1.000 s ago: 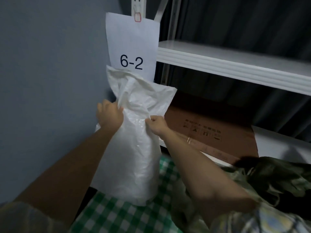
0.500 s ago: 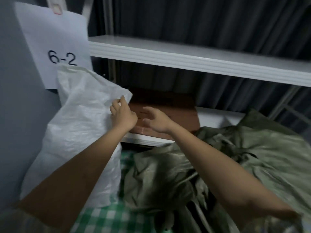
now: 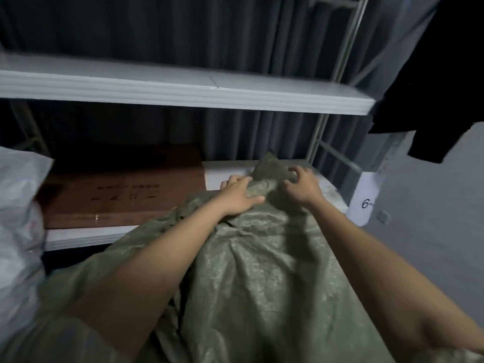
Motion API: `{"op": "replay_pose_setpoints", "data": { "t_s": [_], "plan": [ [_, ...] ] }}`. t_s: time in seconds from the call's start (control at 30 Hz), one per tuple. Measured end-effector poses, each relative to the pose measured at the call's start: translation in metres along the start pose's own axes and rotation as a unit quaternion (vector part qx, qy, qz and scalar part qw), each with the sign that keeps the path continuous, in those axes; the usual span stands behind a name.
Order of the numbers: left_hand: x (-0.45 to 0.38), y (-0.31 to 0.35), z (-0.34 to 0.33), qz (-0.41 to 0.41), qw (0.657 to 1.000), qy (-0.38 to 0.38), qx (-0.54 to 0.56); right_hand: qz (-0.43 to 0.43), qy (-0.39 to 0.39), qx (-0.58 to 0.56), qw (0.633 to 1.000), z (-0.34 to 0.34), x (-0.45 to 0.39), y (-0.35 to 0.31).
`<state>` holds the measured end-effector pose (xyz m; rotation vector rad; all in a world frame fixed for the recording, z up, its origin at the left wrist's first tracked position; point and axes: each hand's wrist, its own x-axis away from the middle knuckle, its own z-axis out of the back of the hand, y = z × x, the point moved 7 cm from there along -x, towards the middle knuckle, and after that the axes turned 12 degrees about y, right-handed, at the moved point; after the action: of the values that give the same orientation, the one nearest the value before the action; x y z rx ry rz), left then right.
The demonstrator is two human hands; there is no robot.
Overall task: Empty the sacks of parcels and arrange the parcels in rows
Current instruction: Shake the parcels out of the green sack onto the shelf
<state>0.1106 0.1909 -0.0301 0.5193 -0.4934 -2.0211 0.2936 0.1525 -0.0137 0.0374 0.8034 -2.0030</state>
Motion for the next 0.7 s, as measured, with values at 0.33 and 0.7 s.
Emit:
{"op": "replay_pose_setpoints", "data": {
  "t_s": [0.33, 0.7],
  "plan": [
    [-0.027, 0.001, -0.092, 0.101, 0.966, -0.139, -0.193, -0.068, -0.198, 0.051, 0.976, -0.036, -0.031, 0.130],
    [-0.013, 0.004, -0.090, 0.092, 0.991, -0.023, -0.089, -0.117, 0.010, -0.076, 0.990, -0.017, -0.039, 0.093]
  ]
}}
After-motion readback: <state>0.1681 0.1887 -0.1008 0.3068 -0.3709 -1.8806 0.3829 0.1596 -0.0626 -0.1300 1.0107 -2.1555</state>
